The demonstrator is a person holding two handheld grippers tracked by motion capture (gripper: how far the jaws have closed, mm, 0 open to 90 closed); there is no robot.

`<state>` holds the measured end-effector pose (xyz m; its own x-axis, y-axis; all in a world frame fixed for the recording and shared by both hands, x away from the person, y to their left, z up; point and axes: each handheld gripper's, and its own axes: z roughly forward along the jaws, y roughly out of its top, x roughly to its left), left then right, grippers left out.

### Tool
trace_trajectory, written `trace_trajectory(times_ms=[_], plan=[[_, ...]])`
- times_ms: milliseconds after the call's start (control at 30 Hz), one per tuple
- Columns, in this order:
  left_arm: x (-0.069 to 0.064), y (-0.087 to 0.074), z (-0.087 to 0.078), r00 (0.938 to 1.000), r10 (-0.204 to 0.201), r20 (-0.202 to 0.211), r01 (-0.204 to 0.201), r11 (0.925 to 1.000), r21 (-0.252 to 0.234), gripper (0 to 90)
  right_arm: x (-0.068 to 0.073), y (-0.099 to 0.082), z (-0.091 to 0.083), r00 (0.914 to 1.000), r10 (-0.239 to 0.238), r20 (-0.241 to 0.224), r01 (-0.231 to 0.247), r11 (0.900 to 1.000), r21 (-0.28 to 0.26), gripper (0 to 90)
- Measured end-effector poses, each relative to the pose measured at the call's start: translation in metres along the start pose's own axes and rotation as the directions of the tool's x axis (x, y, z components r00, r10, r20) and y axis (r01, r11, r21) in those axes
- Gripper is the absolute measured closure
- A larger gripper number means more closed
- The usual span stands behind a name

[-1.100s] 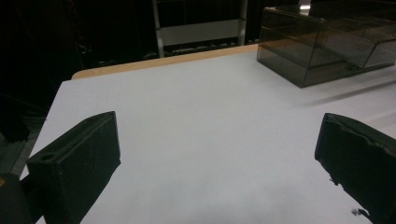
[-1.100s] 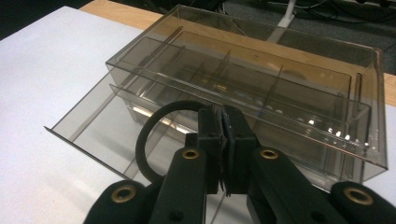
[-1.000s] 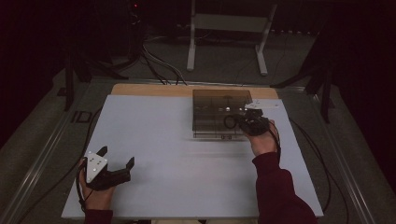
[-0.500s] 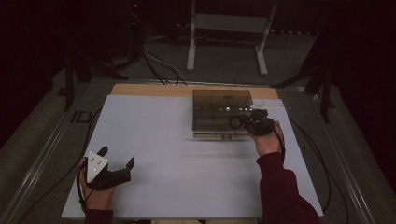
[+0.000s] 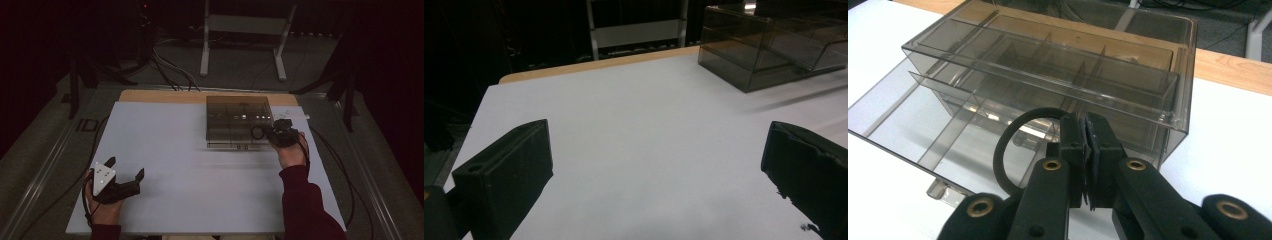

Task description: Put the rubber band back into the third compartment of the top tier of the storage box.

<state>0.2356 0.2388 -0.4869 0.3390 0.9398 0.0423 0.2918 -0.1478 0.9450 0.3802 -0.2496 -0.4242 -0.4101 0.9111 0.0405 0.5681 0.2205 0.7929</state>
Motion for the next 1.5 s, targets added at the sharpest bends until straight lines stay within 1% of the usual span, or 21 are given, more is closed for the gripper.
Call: trace_trajectory(times_ms=[367, 567, 800, 1500], plan=[[0.0, 0.0, 0.0, 1.0, -0.003, -0.001, 0.003, 1.0, -0.001, 1.0, -0.006, -0.007, 0.001, 0.9999, 0.008, 0.014, -0.008, 0.9999, 0.014, 88.2], [0.0, 0.0, 0.0, 1.0, -0.002, 0.001, 0.002, 1.0, 0.0, 1.0, -0.013, -0.013, 0.0, 0.9994, 0.019, 0.027, -0.02, 0.9995, 0.027, 88.2], [0.0, 0.0, 0.0, 1.0, -0.002, 0.001, 0.002, 1.0, 0.002, 1.0, -0.016, -0.017, 0.002, 0.9991, 0.023, 0.035, -0.025, 0.999, 0.036, 88.2], [-0.001, 0.0, 0.0, 1.0, -0.002, 0.004, 0.002, 1.0, 0.003, 1.0, -0.012, -0.019, 0.009, 0.9993, 0.01, 0.036, -0.012, 0.998, 0.062, 87.8]])
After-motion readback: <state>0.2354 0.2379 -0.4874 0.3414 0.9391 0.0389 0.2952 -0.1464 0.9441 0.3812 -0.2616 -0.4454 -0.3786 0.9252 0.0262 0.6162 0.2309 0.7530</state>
